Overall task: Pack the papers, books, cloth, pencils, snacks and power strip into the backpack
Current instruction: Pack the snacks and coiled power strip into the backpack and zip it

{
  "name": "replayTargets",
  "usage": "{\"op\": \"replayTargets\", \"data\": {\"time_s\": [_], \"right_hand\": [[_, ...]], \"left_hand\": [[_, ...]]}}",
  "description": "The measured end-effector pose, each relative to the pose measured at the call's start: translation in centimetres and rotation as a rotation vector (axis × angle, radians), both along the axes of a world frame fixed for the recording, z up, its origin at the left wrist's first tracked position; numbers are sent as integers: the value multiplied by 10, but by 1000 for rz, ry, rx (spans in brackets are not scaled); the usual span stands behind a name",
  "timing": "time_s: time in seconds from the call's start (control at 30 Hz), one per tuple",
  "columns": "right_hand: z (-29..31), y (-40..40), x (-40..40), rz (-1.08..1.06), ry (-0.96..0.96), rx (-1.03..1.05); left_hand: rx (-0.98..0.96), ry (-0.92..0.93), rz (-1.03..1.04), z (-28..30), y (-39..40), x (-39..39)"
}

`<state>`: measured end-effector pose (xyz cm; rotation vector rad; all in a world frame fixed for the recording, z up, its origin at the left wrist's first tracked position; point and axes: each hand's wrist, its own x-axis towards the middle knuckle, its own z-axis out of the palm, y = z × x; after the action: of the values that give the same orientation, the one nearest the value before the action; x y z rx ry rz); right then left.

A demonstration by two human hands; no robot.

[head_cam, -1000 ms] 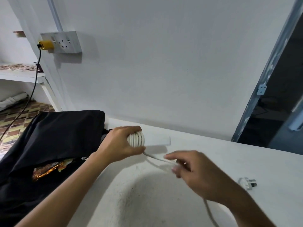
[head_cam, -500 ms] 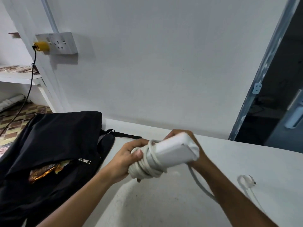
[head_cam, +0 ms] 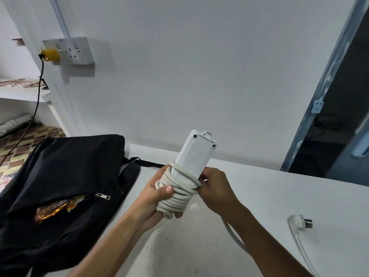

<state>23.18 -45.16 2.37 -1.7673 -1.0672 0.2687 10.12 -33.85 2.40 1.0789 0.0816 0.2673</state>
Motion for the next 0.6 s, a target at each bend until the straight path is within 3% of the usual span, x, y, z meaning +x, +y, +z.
{"op": "replayTargets", "data": {"time_s": [0.17,0.37,0.6], "right_hand": [[-18,-8,-14,11,82,152],[-27,-8,-22,179,-39,199],[-20,-11,-17,268,165,123]], "left_hand": [[-62,135,97,1,3,4],[-107,262,117,-4,5,5],[-189,371,117,1,4,5]]}}
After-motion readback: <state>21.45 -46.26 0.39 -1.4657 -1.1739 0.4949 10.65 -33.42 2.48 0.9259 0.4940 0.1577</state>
